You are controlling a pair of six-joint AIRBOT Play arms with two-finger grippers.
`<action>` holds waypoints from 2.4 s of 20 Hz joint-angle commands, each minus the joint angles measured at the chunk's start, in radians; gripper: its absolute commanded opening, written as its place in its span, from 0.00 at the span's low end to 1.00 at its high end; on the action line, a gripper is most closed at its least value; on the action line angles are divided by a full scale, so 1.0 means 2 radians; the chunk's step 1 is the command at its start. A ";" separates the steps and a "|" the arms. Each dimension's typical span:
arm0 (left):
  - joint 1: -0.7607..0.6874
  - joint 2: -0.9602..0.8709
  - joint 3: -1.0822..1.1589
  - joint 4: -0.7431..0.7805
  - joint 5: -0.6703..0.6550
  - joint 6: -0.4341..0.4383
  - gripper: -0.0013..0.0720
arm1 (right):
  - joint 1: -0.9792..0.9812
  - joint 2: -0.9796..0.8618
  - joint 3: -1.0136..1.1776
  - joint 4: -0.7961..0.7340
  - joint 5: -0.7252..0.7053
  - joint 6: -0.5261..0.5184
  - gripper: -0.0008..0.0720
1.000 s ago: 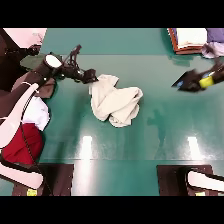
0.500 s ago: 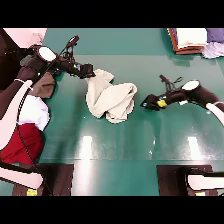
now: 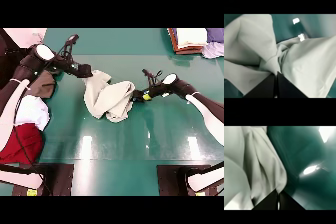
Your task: Fold the shirts.
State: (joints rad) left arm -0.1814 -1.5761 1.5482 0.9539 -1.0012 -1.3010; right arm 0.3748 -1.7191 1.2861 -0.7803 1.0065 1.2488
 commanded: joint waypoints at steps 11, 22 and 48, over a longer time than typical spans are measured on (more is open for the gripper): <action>0.001 0.282 0.082 0.084 0.022 0.014 0.05 | -0.111 0.248 0.254 -0.187 0.110 0.061 0.03; 0.001 0.364 0.228 0.058 0.006 0.014 0.05 | -0.111 0.357 0.378 -0.257 0.136 0.062 0.03; 0.018 -0.049 0.073 0.161 -0.006 -0.057 0.74 | -0.117 -0.088 0.378 -0.260 0.171 0.088 0.56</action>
State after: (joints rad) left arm -0.1638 -1.6691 1.6772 1.2968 -0.9714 -1.3876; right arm 0.1448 -1.8797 2.0411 -1.3224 1.3319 1.4239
